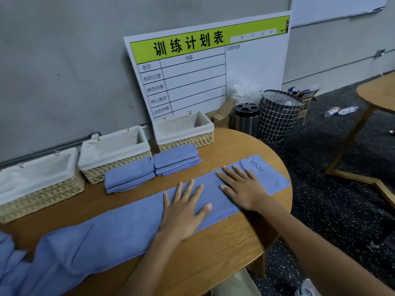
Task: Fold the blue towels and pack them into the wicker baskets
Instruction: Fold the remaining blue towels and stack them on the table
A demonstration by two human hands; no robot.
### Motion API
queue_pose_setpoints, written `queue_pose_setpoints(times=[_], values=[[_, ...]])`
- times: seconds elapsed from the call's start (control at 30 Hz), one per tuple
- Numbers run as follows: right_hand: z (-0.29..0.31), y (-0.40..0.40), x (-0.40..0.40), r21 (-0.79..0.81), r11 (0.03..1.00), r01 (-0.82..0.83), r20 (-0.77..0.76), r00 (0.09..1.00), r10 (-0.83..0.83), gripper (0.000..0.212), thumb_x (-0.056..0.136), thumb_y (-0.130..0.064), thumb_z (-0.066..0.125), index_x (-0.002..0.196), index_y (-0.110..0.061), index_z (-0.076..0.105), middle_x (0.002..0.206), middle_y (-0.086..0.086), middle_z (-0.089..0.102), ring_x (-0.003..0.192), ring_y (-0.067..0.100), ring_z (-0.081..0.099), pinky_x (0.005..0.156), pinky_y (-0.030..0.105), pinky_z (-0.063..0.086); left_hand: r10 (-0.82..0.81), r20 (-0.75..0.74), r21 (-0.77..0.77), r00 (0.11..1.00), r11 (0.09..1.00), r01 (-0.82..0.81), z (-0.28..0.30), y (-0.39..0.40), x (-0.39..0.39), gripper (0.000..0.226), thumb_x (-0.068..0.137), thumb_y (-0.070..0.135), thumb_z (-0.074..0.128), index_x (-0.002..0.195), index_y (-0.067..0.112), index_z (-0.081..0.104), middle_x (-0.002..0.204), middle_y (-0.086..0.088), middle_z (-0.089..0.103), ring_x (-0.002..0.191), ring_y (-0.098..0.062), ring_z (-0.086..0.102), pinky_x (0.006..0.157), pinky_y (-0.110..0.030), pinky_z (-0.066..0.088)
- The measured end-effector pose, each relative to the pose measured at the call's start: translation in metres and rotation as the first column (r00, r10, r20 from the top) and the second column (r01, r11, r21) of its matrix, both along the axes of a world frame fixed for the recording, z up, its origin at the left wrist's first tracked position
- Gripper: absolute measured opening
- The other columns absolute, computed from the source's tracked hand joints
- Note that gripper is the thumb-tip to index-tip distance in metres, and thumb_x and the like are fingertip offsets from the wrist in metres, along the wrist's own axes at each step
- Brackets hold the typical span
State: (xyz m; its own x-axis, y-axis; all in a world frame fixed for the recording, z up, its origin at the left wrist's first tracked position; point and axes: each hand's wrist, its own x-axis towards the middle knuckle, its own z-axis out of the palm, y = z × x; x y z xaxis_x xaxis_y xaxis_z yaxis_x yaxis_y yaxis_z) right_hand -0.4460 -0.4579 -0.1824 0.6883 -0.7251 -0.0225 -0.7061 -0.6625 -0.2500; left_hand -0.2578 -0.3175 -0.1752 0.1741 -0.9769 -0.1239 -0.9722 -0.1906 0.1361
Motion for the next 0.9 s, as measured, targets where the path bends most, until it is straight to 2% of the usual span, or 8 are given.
queue_pose_setpoints(times=[0.27, 0.33, 0.4, 0.47, 0.53, 0.6, 0.73, 0.9], values=[[0.002, -0.006, 0.003, 0.002, 1.0, 0.001, -0.042, 0.999, -0.001, 0.112, 0.056, -0.086, -0.034, 0.155, -0.045, -0.003, 0.164, -0.016, -0.012, 0.152, 0.013, -0.014, 0.122, 0.044, -0.006, 0.243, 0.022, 0.003, 0.97, 0.97, -0.243, -0.008, 0.086, 0.073, 0.086, 0.076, 0.091, -0.004, 0.153, 0.054, -0.011, 0.16, 0.022, -0.029, 0.15, -0.014, -0.026, 0.119, -0.065, -0.007], [0.007, 0.0, 0.007, -0.045, 0.999, -0.001, -0.089, 0.996, -0.003, 0.086, 0.081, -0.077, -0.019, 0.156, -0.042, 0.0, 0.165, -0.014, -0.009, 0.152, 0.015, -0.012, 0.122, 0.046, -0.004, 0.261, 0.017, 0.003, 0.965, 0.965, -0.261, -0.008, 0.09, 0.072, 0.081, 0.083, 0.088, 0.005, 0.154, 0.052, -0.009, 0.161, 0.02, -0.028, 0.151, -0.016, -0.026, 0.118, -0.066, -0.008], [0.015, 0.017, 0.024, -0.12, 0.993, -0.017, -0.086, 0.996, 0.006, 0.054, 0.104, -0.052, 0.009, 0.157, -0.039, 0.007, 0.166, -0.013, -0.004, 0.153, 0.017, -0.009, 0.123, 0.048, -0.002, 0.275, 0.001, -0.005, 0.961, 0.961, -0.275, -0.005, 0.087, 0.067, 0.077, 0.088, 0.083, 0.011, 0.155, 0.051, -0.008, 0.162, 0.018, -0.026, 0.151, -0.019, -0.025, 0.117, -0.068, -0.009], [0.021, 0.046, 0.053, -0.106, 0.989, -0.105, -0.011, 0.994, 0.104, 0.05, 0.107, -0.043, 0.016, 0.157, -0.038, 0.012, 0.166, -0.013, -0.001, 0.153, 0.018, -0.008, 0.122, 0.049, -0.001, 0.282, -0.003, -0.01, 0.959, 0.959, -0.282, -0.003, 0.083, 0.064, 0.077, 0.089, 0.082, 0.013, 0.156, 0.049, -0.006, 0.163, 0.017, -0.024, 0.152, -0.02, -0.023, 0.116, -0.068, -0.009], [0.019, 0.075, 0.086, -0.039, 0.976, -0.214, 0.012, 0.977, 0.215, 0.059, 0.102, -0.056, 0.006, 0.157, -0.038, 0.012, 0.166, -0.013, -0.002, 0.153, 0.018, -0.009, 0.121, 0.047, -0.002, 0.285, -0.005, -0.004, 0.959, 0.959, -0.285, -0.002, 0.082, 0.063, 0.078, 0.088, 0.082, 0.013, 0.156, 0.049, -0.005, 0.164, 0.016, -0.023, 0.152, -0.021, -0.022, 0.116, -0.068, -0.009], [0.01, 0.092, 0.105, 0.014, 0.963, -0.268, -0.001, 0.963, 0.268, 0.083, 0.084, -0.073, -0.012, 0.157, -0.04, 0.007, 0.165, -0.014, -0.007, 0.153, 0.016, -0.012, 0.121, 0.046, -0.005, 0.284, -0.007, 0.004, 0.959, 0.959, -0.284, -0.001, 0.086, 0.065, 0.078, 0.087, 0.082, 0.012, 0.156, 0.049, -0.005, 0.164, 0.017, -0.022, 0.152, -0.019, -0.022, 0.117, -0.068, -0.009], [0.002, 0.088, 0.107, 0.007, 0.968, -0.25, -0.025, 0.968, 0.25, 0.092, 0.071, -0.072, -0.018, 0.157, -0.042, 0.0, 0.164, -0.016, -0.013, 0.152, 0.014, -0.015, 0.122, 0.043, -0.009, 0.294, -0.007, -0.008, 0.956, 0.956, -0.294, -0.004, 0.11, 0.083, 0.078, 0.085, 0.084, 0.008, 0.155, 0.051, -0.006, 0.161, 0.022, -0.026, 0.151, -0.013, -0.024, 0.119, -0.064, -0.009], [0.003, 0.088, 0.107, -0.009, 0.969, -0.246, -0.047, 0.968, 0.245, 0.103, 0.063, -0.077, -0.032, 0.156, -0.043, -0.004, 0.163, -0.016, -0.016, 0.152, 0.015, -0.016, 0.122, 0.043, -0.008, 0.272, 0.008, -0.053, 0.962, 0.961, -0.271, -0.012, 0.145, 0.102, 0.092, 0.069, 0.09, -0.017, 0.153, 0.054, -0.009, 0.158, 0.024, -0.029, 0.149, -0.012, -0.027, 0.121, -0.057, -0.012]])
